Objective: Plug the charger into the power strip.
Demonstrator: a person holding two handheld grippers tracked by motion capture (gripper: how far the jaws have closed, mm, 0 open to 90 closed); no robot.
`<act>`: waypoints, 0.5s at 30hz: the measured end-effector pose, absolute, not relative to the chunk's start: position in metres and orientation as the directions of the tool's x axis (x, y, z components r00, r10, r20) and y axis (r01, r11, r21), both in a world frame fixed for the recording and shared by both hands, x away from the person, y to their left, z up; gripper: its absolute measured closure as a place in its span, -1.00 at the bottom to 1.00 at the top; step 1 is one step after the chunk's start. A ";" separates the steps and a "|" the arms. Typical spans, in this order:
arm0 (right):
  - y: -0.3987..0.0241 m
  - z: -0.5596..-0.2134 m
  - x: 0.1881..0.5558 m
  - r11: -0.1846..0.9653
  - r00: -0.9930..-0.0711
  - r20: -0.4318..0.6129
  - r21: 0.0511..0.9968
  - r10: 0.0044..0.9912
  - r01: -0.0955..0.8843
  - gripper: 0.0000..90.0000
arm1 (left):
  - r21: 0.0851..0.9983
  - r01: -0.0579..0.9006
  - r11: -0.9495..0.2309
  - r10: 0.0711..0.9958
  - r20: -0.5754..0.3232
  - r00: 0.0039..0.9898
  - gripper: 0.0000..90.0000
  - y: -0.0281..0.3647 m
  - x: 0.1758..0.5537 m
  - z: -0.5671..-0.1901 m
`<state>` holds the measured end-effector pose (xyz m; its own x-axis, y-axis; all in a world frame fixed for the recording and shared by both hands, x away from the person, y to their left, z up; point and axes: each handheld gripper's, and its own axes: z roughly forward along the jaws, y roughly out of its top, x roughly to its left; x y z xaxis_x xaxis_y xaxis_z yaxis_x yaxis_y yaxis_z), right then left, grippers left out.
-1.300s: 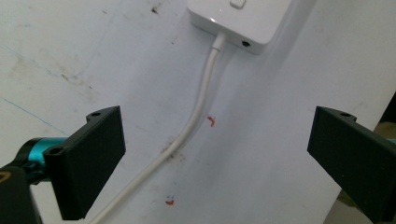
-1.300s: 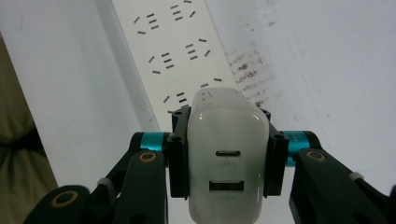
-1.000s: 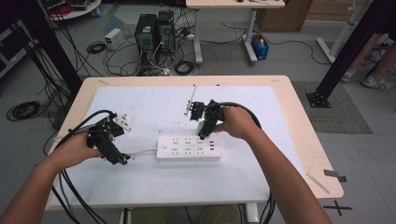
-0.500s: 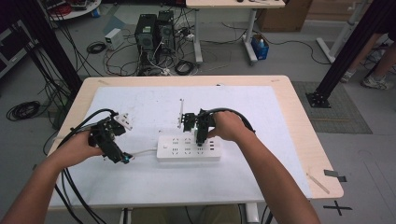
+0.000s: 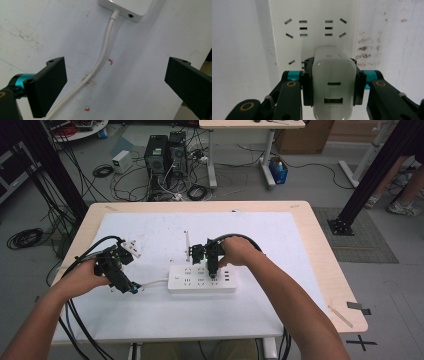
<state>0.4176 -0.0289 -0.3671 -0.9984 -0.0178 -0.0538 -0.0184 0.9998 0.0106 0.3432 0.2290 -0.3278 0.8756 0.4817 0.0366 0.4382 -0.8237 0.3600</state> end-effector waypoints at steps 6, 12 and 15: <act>-0.032 -0.368 0.418 0.999 -0.998 -0.055 0.040 -0.020 -0.022 0.40 | 0.368 0.441 -0.818 0.488 0.038 0.872 -0.91 0.232 0.345 -0.329; -0.036 -0.368 0.427 0.998 -1.000 0.010 0.056 0.020 0.021 0.40 | 0.355 0.449 -0.820 0.489 0.027 0.872 -0.91 0.230 0.345 -0.332; -0.036 -0.369 0.429 0.998 -1.000 0.022 0.066 0.014 0.016 0.40 | 0.348 0.438 -0.829 0.476 0.029 0.879 -0.91 0.229 0.344 -0.332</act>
